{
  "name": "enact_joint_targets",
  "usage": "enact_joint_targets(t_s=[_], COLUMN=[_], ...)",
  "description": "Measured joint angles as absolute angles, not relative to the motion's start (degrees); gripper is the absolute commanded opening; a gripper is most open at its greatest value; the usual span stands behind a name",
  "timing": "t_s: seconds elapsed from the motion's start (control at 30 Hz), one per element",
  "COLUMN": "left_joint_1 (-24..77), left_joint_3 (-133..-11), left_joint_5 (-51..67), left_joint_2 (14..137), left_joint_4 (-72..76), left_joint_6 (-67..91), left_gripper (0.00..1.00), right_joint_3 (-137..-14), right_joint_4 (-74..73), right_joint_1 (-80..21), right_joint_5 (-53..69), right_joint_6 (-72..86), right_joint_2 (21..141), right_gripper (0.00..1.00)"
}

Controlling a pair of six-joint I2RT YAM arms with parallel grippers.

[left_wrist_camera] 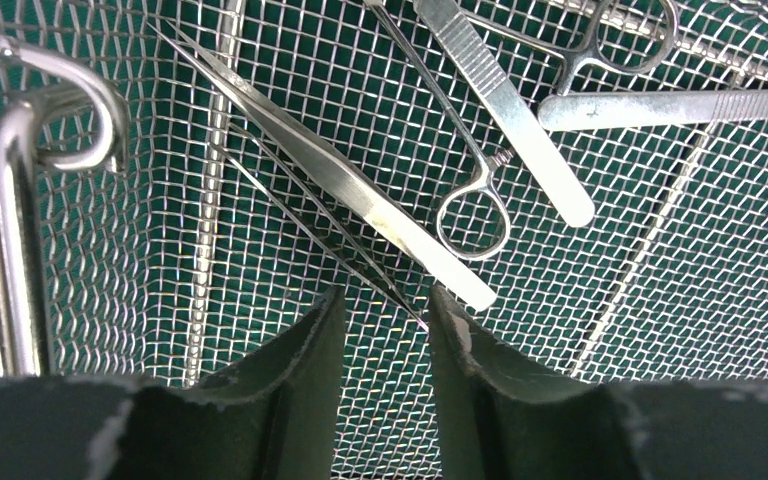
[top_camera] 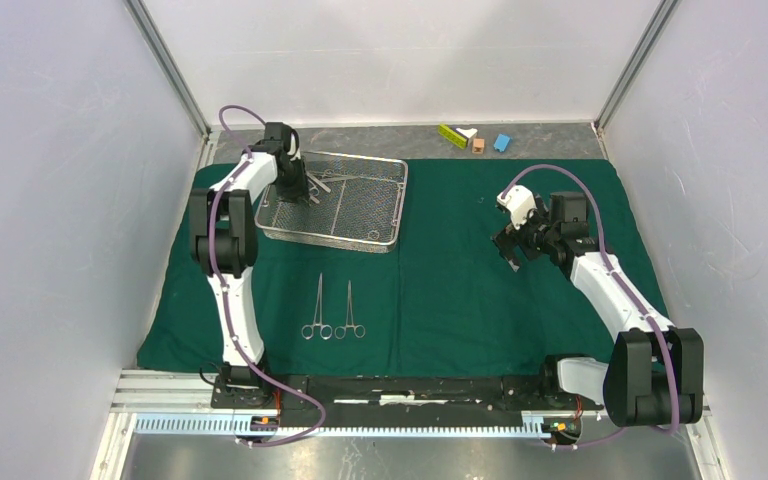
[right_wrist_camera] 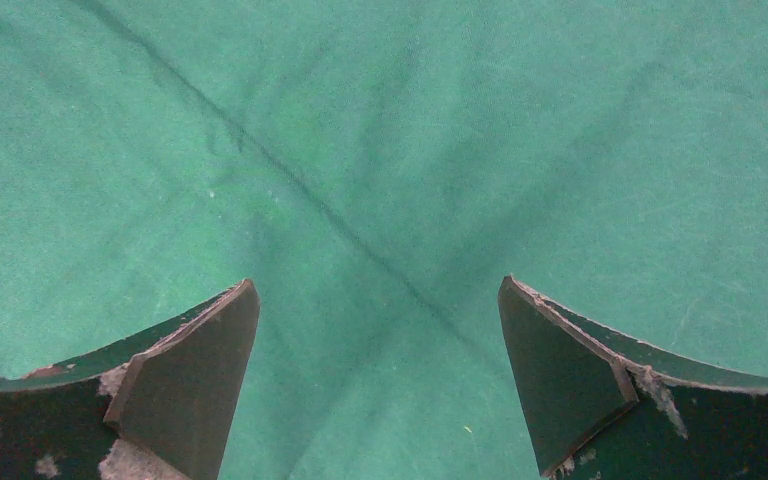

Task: Open and lay out the surgical kit
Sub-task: Pick up the medical item from the container.

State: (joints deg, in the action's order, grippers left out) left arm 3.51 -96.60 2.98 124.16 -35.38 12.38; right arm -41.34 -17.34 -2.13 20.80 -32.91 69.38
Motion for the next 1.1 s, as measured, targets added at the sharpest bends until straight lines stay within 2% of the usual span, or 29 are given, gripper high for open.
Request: enact_joint_targets(t_s=[0.53,1.1], left_joint_1=[2.5,3.2], left_joint_3=[-96.1,-90.4], left_joint_5=[3.8,9.1], left_joint_2=[124.2,114.6], left_joint_4=[-35.0,-34.5], left_joint_6=[13.1,15.4], left_gripper=[0.03,0.02], right_joint_3=[-41.3,-41.3], right_joint_4=[-17.5,-17.7], right_joint_1=[-2.1,-2.1], right_joint_5=[20.8,21.0], right_joint_6=[-32.9,-32.9], right_joint_2=[69.4,69.4], right_gripper=[0.97,0.98])
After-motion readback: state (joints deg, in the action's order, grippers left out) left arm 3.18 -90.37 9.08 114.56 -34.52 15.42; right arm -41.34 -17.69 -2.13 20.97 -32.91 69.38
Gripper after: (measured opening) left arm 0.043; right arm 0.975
